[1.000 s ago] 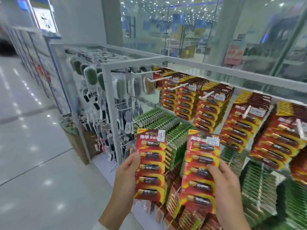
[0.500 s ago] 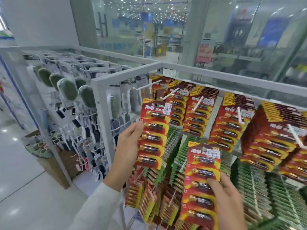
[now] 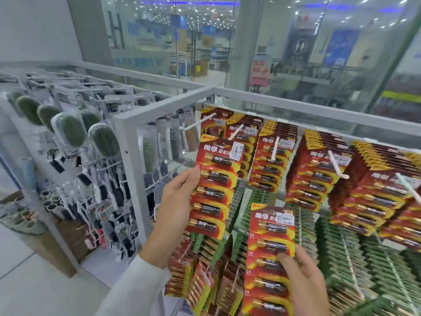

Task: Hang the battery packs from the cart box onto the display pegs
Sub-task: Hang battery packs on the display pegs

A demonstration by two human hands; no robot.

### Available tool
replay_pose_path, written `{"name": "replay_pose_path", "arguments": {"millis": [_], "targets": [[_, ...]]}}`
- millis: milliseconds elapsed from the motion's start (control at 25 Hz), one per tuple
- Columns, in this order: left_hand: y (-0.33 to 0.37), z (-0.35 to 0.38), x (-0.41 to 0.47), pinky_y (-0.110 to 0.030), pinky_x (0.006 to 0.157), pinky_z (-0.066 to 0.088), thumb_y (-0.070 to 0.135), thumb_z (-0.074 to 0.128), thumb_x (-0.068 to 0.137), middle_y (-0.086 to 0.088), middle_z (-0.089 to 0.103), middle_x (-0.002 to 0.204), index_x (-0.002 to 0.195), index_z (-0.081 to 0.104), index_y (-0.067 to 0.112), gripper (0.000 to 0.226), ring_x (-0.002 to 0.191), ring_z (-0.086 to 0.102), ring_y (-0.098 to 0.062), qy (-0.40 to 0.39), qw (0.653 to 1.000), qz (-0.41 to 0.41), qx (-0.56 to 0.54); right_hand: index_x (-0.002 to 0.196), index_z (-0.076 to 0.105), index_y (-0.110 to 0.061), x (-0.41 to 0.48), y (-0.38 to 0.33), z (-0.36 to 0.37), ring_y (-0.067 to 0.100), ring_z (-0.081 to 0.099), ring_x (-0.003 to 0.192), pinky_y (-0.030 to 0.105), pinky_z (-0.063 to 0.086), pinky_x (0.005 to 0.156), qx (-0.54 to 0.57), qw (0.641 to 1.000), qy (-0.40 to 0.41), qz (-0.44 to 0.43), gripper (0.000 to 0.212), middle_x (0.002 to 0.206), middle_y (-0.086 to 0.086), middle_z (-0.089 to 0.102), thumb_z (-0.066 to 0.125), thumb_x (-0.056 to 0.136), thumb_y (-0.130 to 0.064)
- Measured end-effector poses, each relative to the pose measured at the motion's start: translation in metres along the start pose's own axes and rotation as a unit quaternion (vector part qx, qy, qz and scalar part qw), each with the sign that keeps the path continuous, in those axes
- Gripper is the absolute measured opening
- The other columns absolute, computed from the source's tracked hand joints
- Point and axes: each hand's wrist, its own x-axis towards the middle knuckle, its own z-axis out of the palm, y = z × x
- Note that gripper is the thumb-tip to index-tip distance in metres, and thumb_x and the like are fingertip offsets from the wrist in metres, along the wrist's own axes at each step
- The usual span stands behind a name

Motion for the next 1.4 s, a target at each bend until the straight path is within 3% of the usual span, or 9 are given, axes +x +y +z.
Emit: {"name": "replay_pose_path", "arguments": {"millis": [200, 400, 560, 720, 800, 1000, 1160, 1280, 1400], "targets": [[0.001, 0.004, 0.003, -0.036, 0.057, 0.062, 0.033, 0.055, 0.104, -0.013, 0.079, 0.090, 0.102, 0.078, 0.019, 0.027, 0.066, 0.075, -0.028, -0.001, 1.000, -0.011, -0.001, 0.110, 0.069, -0.011, -0.001, -0.001, 0.002, 0.027, 0.075, 0.061, 0.031, 0.056, 0.042, -0.002, 1.000, -0.002, -0.006, 0.021, 0.082, 0.013, 0.078, 0.054, 0.100, 0.000], [-0.005, 0.005, 0.014, -0.041, 0.069, 0.056, 0.037, 0.055, 0.105, -0.020, 0.076, 0.100, 0.115, 0.075, 0.012, 0.034, 0.075, 0.070, -0.035, -0.013, 0.999, -0.030, -0.015, 0.108, 0.071, -0.013, -0.006, -0.007, -0.002, 0.028, 0.076, 0.068, 0.031, 0.057, 0.046, -0.019, 0.999, -0.013, -0.030, 0.023, 0.089, 0.013, 0.079, 0.053, 0.100, -0.002], [-0.012, 0.016, 0.036, -0.043, 0.074, 0.061, 0.039, 0.056, 0.106, -0.015, 0.079, 0.101, 0.114, 0.076, 0.014, 0.032, 0.082, 0.077, -0.035, -0.010, 0.999, -0.029, 0.019, 0.099, 0.070, -0.024, -0.010, -0.022, 0.006, 0.016, 0.075, 0.064, 0.026, 0.056, 0.047, -0.026, 0.997, -0.033, -0.068, 0.024, 0.078, -0.002, 0.079, 0.055, 0.100, -0.004], [-0.017, 0.038, 0.072, -0.027, 0.060, 0.060, 0.040, 0.053, 0.107, -0.002, 0.081, 0.092, 0.106, 0.073, 0.022, 0.027, 0.081, 0.080, -0.023, -0.010, 0.998, -0.008, 0.056, 0.097, 0.063, -0.034, -0.006, -0.043, 0.019, -0.001, 0.071, 0.061, 0.013, 0.051, 0.046, -0.038, 0.987, -0.072, -0.139, 0.028, 0.071, -0.019, 0.075, 0.054, 0.102, -0.008], [-0.023, 0.046, 0.089, -0.026, 0.060, 0.060, 0.040, 0.052, 0.108, -0.002, 0.081, 0.090, 0.102, 0.071, 0.024, 0.025, 0.081, 0.079, -0.022, -0.008, 0.998, 0.003, 0.066, 0.091, 0.060, -0.036, -0.002, -0.051, 0.026, -0.003, 0.071, 0.065, 0.010, 0.050, 0.049, -0.051, 0.980, -0.078, -0.173, 0.030, 0.068, -0.025, 0.072, 0.053, 0.102, -0.009], [-0.034, 0.059, 0.117, -0.035, 0.074, 0.064, 0.040, 0.052, 0.107, -0.006, 0.081, 0.096, 0.104, 0.069, 0.023, 0.024, 0.086, 0.079, -0.024, -0.015, 0.997, 0.021, 0.069, 0.095, 0.074, -0.027, 0.010, -0.049, 0.032, 0.021, 0.075, 0.084, 0.030, 0.061, 0.062, -0.077, 0.973, -0.068, -0.206, 0.028, 0.091, -0.001, 0.078, 0.052, 0.104, -0.012], [-0.041, 0.060, 0.126, -0.038, 0.076, 0.065, 0.040, 0.051, 0.108, -0.009, 0.080, 0.099, 0.104, 0.069, 0.022, 0.025, 0.090, 0.078, -0.027, -0.015, 0.997, 0.023, 0.066, 0.099, 0.074, -0.028, 0.016, -0.045, 0.033, 0.023, 0.074, 0.091, 0.035, 0.063, 0.072, -0.094, 0.973, -0.048, -0.204, 0.026, 0.096, 0.000, 0.078, 0.052, 0.104, -0.016], [-0.043, 0.059, 0.128, -0.046, 0.087, 0.062, 0.040, 0.052, 0.107, -0.014, 0.078, 0.105, 0.101, 0.068, 0.024, 0.024, 0.094, 0.077, -0.030, -0.024, 0.997, 0.025, 0.062, 0.101, 0.072, -0.028, 0.022, -0.044, 0.035, 0.017, 0.075, 0.085, 0.025, 0.060, 0.064, -0.093, 0.974, -0.044, -0.200, 0.023, 0.092, -0.004, 0.078, 0.053, 0.104, -0.016], [-0.044, 0.058, 0.129, -0.048, 0.090, 0.061, 0.040, 0.052, 0.107, -0.011, 0.079, 0.104, 0.100, 0.068, 0.023, 0.025, 0.092, 0.078, -0.027, -0.019, 0.998, 0.030, 0.059, 0.104, 0.070, -0.026, 0.040, -0.047, 0.043, 0.020, 0.077, 0.082, 0.037, 0.063, 0.066, -0.095, 0.976, -0.035, -0.194, 0.023, 0.093, -0.001, 0.079, 0.050, 0.105, -0.015]]}}
